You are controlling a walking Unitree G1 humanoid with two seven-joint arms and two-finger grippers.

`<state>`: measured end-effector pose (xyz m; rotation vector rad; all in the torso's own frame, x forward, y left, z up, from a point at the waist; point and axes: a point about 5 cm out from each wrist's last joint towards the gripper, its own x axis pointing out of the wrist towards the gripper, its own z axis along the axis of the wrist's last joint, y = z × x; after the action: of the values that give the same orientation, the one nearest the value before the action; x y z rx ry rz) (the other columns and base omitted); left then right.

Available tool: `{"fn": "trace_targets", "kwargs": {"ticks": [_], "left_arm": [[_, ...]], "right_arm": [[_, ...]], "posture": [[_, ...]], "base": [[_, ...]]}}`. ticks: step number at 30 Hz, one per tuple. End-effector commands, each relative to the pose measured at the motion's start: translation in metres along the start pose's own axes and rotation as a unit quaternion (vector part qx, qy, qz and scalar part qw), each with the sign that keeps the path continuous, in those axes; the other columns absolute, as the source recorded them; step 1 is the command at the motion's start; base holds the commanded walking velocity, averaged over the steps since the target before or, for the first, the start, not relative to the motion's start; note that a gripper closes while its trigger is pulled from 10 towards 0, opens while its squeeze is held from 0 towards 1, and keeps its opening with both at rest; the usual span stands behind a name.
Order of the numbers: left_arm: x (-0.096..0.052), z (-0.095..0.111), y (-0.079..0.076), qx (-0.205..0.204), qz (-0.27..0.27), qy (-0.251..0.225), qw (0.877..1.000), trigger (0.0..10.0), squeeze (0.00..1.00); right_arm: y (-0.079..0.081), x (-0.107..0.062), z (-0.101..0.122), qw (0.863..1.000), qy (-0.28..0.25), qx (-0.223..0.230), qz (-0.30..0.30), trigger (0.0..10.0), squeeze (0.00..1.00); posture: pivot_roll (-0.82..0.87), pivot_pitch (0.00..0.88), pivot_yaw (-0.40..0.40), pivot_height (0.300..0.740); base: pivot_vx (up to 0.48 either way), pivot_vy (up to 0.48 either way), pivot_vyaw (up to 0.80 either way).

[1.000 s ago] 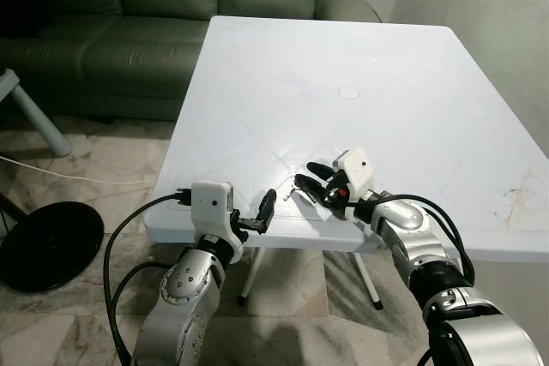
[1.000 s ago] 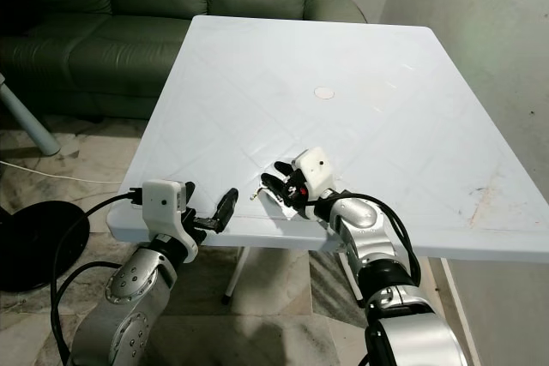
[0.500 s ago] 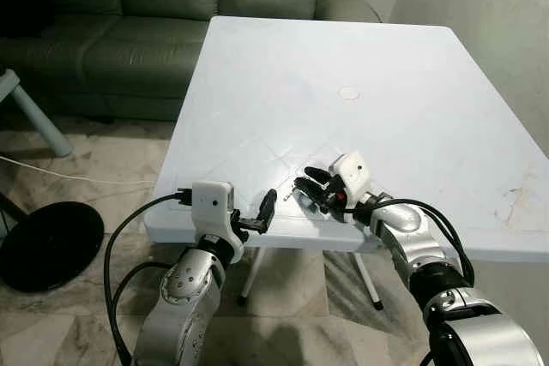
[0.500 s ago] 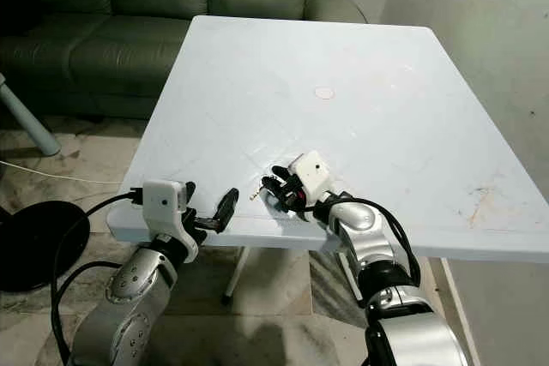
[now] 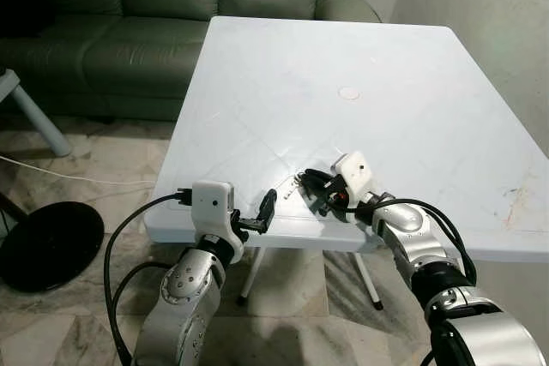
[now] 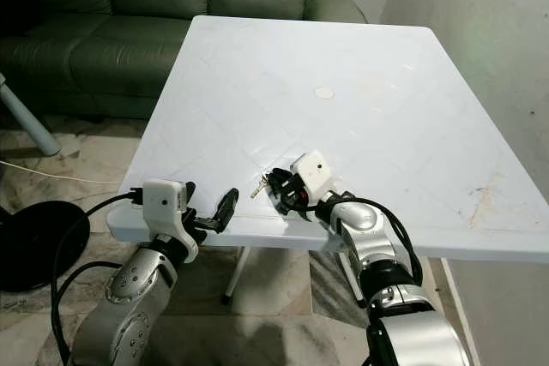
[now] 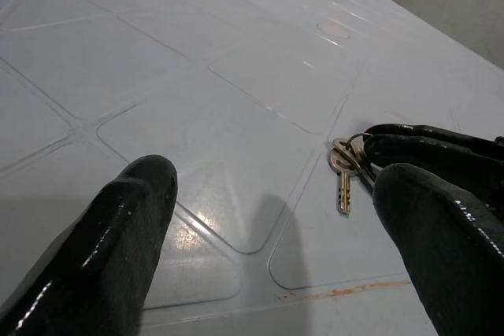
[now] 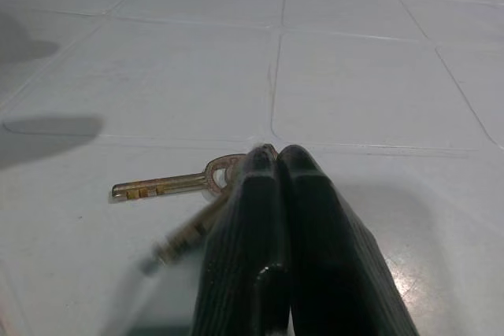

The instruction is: Hang keys on a hook

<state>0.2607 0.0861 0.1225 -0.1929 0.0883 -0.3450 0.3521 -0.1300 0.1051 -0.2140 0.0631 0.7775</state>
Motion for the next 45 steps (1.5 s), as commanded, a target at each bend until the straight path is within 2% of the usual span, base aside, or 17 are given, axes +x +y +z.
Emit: {"fn": "trace_targets", "kwargs": {"ticks": [1, 7, 8, 9, 10, 11, 18, 20, 24, 26, 29, 32, 33, 35, 38, 41, 45], "left_arm": [[0.001, 0.003, -0.006, -0.009, -0.003, -0.005, 1.0, 10.0, 0.0], [0.001, 0.002, -0.006, -0.01, -0.003, -0.004, 1.0, 10.0, 0.0], [0.001, 0.002, -0.006, -0.009, -0.002, -0.003, 1.0, 10.0, 0.0], [0.001, 0.002, -0.006, -0.009, -0.002, -0.004, 1.0, 10.0, 0.0], [0.001, 0.002, -0.006, -0.009, -0.002, -0.004, 1.0, 10.0, 0.0], [0.002, 0.002, -0.006, -0.01, -0.001, -0.004, 1.0, 10.0, 0.0], [0.002, 0.003, -0.007, -0.011, -0.001, -0.007, 1.0, 10.0, 0.0], [0.002, 0.003, -0.007, -0.011, -0.001, -0.008, 1.0, 10.0, 0.0], [0.003, 0.004, -0.007, -0.01, -0.001, -0.01, 1.0, 10.0, 0.0], [0.005, 0.005, -0.005, -0.006, 0.001, -0.012, 1.0, 10.0, 0.0], [0.008, 0.008, -0.002, -0.002, 0.005, -0.017, 1.0, 10.0, 0.0], [0.015, 0.017, 0.01, 0.014, 0.019, -0.033, 0.999, 10.0, 0.0], [0.016, 0.02, 0.014, 0.018, 0.024, -0.037, 0.999, 10.0, 0.0], [0.021, 0.03, 0.026, 0.028, 0.038, -0.056, 0.997, 10.0, 0.0], [0.022, 0.032, 0.028, 0.029, 0.04, -0.057, 0.997, 10.0, 0.0], [0.027, 0.049, 0.048, 0.028, 0.071, -0.082, 0.994, 10.0, 0.0], [0.028, 0.052, 0.061, 0.011, 0.089, -0.092, 0.992, 10.0, 0.0]], "right_arm": [[-0.003, 0.0, 0.002, 1.0, 0.001, -0.004, -0.003, 10.0, 0.0], [-0.003, 0.0, 0.002, 1.0, -0.001, -0.003, -0.005, 10.0, 0.0], [-0.004, 0.0, 0.002, 1.0, -0.002, 0.001, -0.008, 8.1, 0.0], [-0.004, 0.0, 0.002, 1.0, -0.005, 0.006, -0.011, 3.8, 0.0], [-0.004, 0.0, 0.002, 1.0, -0.005, 0.006, -0.011, 3.8, 0.0], [-0.005, 0.0, 0.005, 0.999, -0.019, 0.02, -0.018, 0.0, 0.0], [-0.012, 0.0, 0.019, 0.991, -0.093, 0.083, -0.042, 0.0, 0.0], [-0.018, 0.0, 0.028, 0.981, -0.133, 0.125, -0.067, 0.0, 0.0], [-0.026, -0.003, 0.034, 0.971, -0.16, 0.147, -0.1, 0.0, 0.0], [-0.034, -0.007, 0.039, 0.96, -0.182, 0.164, -0.139, 0.0, 0.0], [-0.039, -0.011, 0.042, 0.954, -0.192, 0.162, -0.165, 0.0, 0.0], [-0.045, -0.02, 0.048, 0.945, -0.202, 0.14, -0.215, 0.0, 0.0], [-0.045, -0.021, 0.048, 0.945, -0.199, 0.139, -0.221, 10.0, 0.0], [-0.047, -0.026, 0.051, 0.944, -0.193, 0.112, -0.243, 10.0, 0.0], [-0.047, -0.027, 0.051, 0.943, -0.194, 0.109, -0.247, 10.0, 0.0], [-0.048, -0.042, 0.054, 0.931, -0.184, 0.071, -0.309, 10.0, 0.0], [-0.037, -0.052, 0.05, 0.925, -0.17, 0.054, -0.335, 10.0, 0.0]], "posture": [[0.06, 0.115, -0.056, 0.732], [0.06, 0.115, -0.057, 0.732], [0.06, 0.115, -0.057, 0.732], [0.06, 0.115, -0.058, 0.732], [0.06, 0.115, -0.058, 0.732], [0.06, 0.115, -0.058, 0.732], [0.06, 0.11, -0.061, 0.732], [0.06, 0.108, -0.061, 0.732], [0.06, 0.106, -0.062, 0.732], [0.06, 0.102, -0.062, 0.732], [0.06, 0.096, -0.063, 0.732], [0.05, 0.088, -0.061, 0.732], [0.05, 0.08, -0.061, 0.732], [0.05, 0.075, -0.061, 0.732], [0.05, 0.073, -0.061, 0.732], [0.05, 0.057, -0.054, 0.732], [0.04, 0.042, -0.044, 0.732]], "base": [[0.0, 0.0, 0.0], [0.0, 0.0, 0.0], [0.0, 0.0, 0.0], [0.0, 0.0, 0.0], [0.0, 0.0, 0.0], [0.0, 0.0, 0.0], [0.0, 0.0, 0.0], [0.0, 0.0, 0.0], [0.0, 0.0, 0.0], [0.0, 0.0, 0.0], [0.0, 0.0, 0.0], [0.0, 0.0, 0.0], [0.0, 0.0, 0.0], [0.0, 0.0, 0.0], [0.0, 0.0, 0.0], [0.0, 0.0, 0.0], [0.0, 0.0, 0.0]]}}
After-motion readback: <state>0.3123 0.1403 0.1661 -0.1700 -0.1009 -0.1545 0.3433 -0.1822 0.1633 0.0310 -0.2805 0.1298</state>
